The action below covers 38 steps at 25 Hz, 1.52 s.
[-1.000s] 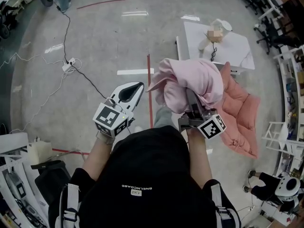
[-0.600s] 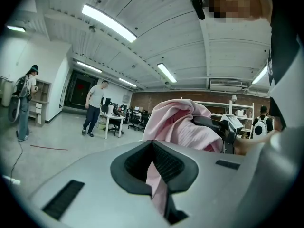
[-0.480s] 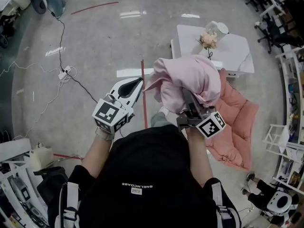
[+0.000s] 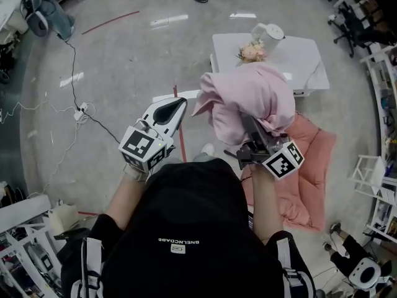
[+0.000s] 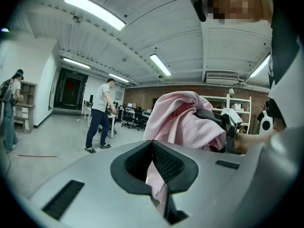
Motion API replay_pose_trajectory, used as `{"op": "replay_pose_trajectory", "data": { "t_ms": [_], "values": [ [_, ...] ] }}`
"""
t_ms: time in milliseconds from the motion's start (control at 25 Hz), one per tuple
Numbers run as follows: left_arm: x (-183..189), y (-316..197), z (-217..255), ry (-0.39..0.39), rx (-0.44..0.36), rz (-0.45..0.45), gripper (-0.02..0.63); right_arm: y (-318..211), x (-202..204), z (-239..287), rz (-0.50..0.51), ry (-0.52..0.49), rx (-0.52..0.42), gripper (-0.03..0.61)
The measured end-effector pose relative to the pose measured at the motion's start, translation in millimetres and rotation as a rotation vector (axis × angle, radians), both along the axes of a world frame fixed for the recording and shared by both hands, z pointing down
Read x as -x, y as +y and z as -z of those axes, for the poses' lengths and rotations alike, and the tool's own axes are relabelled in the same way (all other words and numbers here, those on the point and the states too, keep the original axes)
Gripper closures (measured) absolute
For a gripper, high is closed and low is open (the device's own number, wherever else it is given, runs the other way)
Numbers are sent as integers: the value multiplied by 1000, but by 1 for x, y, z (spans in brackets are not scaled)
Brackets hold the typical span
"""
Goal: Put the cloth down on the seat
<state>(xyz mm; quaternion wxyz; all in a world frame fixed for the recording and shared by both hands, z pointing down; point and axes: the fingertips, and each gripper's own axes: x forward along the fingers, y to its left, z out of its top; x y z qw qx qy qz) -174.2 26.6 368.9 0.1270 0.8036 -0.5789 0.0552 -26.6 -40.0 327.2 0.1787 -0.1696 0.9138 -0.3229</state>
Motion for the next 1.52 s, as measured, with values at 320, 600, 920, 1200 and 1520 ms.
{"op": "replay_pose_trajectory", "data": {
  "t_ms": [320, 600, 920, 1200, 1520],
  "values": [
    [-63, -60, -5, -23, 11, -154, 598, -61, -82, 14, -157, -30, -24, 267],
    [-110, -113, -7, -40, 38, -301, 598, -94, -157, 27, -328, -43, -31, 267],
    [-148, -177, -10, -23, 41, -526, 598, -102, -214, 40, -585, -38, -42, 267],
    [-189, -214, -7, -9, 32, -737, 598, -90, -255, 50, -803, -25, -47, 267],
    [-245, -221, -9, 8, 49, -932, 598, -43, -299, 44, -1001, 10, 1, 267]
  ]
}}
